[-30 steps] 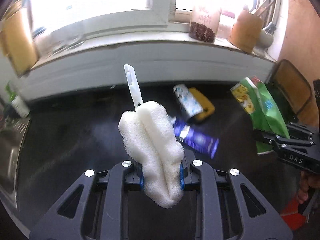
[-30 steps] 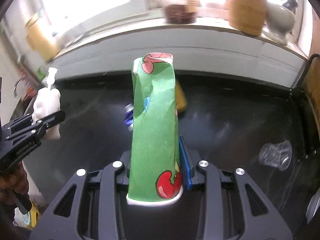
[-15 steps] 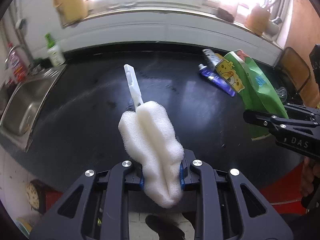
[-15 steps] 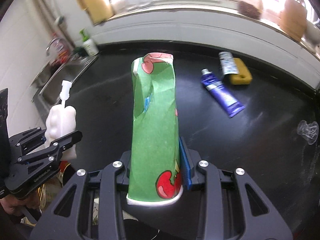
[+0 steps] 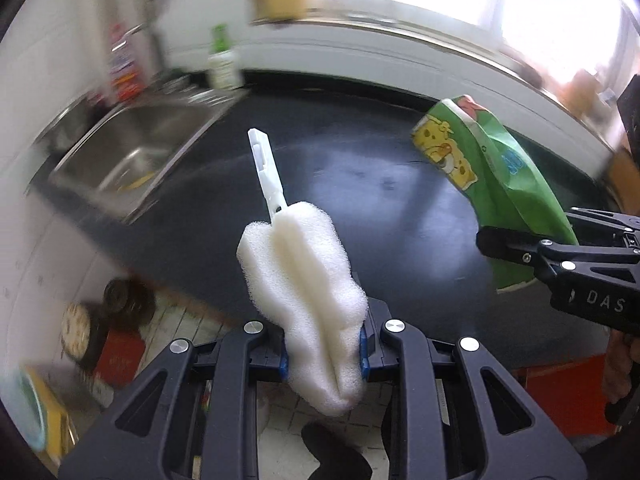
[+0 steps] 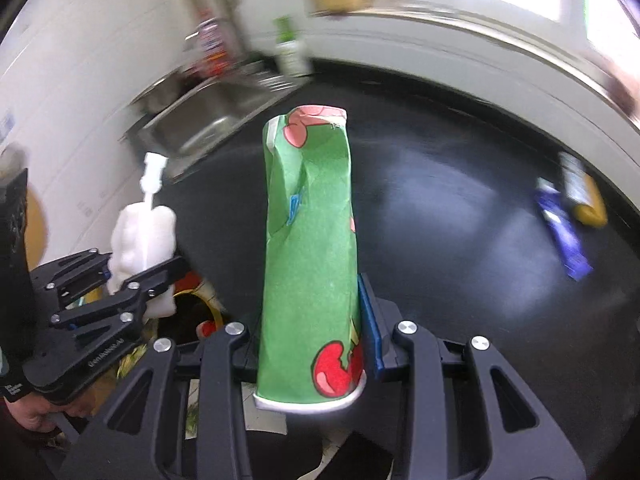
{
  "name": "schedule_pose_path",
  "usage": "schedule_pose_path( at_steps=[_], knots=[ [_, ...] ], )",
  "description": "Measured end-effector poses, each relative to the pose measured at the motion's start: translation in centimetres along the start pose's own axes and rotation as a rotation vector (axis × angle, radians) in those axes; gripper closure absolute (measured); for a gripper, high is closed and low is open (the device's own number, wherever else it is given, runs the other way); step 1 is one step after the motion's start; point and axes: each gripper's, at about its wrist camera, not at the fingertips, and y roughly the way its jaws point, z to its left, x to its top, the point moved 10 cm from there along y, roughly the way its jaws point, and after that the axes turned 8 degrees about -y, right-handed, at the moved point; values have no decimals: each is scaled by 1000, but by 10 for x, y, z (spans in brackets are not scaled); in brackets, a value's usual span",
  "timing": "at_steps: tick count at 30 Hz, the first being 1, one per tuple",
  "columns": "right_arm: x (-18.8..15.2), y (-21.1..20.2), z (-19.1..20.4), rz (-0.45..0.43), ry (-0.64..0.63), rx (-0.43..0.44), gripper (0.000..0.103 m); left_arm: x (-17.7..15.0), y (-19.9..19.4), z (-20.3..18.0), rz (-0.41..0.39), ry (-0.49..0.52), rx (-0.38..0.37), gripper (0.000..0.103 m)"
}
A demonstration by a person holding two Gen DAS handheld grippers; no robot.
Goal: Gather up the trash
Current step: 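Carry the sponge brush and snack bag to the bin and release both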
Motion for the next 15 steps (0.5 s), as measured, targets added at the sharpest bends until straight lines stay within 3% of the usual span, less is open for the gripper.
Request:
schedule_pose_path(
  at_steps=[4,9,15],
  knots=[
    [13,42,86,48,-137,152,68,-28,-9,76,10,-150,90,80],
    [4,100,190,151,-280,318,68,-81,-14,173,43,-346,210,80],
    [-24,164,277,286,-369,430,67,-153,1,261,96,-515,273,80]
  ],
)
